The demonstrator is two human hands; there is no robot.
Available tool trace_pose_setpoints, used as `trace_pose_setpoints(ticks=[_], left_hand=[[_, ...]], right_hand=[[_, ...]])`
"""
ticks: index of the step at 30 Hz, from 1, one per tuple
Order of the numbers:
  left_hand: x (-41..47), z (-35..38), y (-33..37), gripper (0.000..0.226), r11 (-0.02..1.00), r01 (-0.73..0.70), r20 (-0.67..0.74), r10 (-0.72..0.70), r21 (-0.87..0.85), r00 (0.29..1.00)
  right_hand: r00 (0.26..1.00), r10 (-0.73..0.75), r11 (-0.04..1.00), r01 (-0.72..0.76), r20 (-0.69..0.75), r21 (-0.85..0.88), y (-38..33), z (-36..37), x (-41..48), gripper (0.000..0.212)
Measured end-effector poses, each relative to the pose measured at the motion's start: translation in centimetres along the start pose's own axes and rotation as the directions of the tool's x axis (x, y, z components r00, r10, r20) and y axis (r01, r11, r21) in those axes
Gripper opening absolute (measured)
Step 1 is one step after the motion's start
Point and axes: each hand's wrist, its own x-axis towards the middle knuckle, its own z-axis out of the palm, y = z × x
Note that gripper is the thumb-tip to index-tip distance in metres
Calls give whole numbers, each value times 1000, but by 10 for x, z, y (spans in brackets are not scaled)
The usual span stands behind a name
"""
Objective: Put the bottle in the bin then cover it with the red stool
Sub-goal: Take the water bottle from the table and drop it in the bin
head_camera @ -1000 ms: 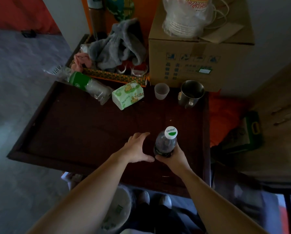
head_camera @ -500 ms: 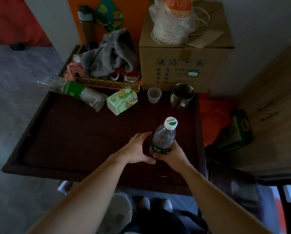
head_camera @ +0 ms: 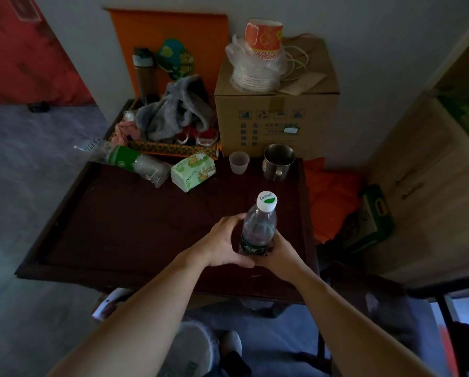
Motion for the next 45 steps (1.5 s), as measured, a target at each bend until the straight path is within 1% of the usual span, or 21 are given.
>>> trace_pose_setpoints(ticks=[6,11,17,21,25,32,37,40,45], left_hand=[[-33,25,16,119,1000,-13,-19,13,2,1000],[-63,50,24,119,1000,-29,-37,30,8,999],[-101,76,25,122,1000,-14,-58,14,-2,998],[-124,81,22,119,1000,-5,-74,4,-18,997],[-143,80,14,122,1000,9,-85,-9,1,996],[-172,65,-9,120,1000,-9,-94,9,-7,996],[-200,53,-35,119,999,-35,-77,33,-19,996],[-217,46,-53,121,999,-47,-67,45,-20,997],[-245,34,-91,126,997,-44,-26,42,-63,999]], right_hand=[[1000,-23,1000,23,5,-7,10,-5,-42,91],[1000,-20,999,20,15,-30,22,-5,-77,95],[999,-14,1000,14,35,5,30,2,-114,95],[999,-14,999,12,52,36,30,14,-132,97],[997,-31,999,29,73,30,26,29,-146,94],[999,-33,999,33,34,25,14,67,-158,88],[1000,-25,1000,25,-6,13,7,109,-173,88],[999,-24,1000,25,-28,18,3,137,-184,82],[998,-12,998,16,-69,65,-1,186,-199,85]])
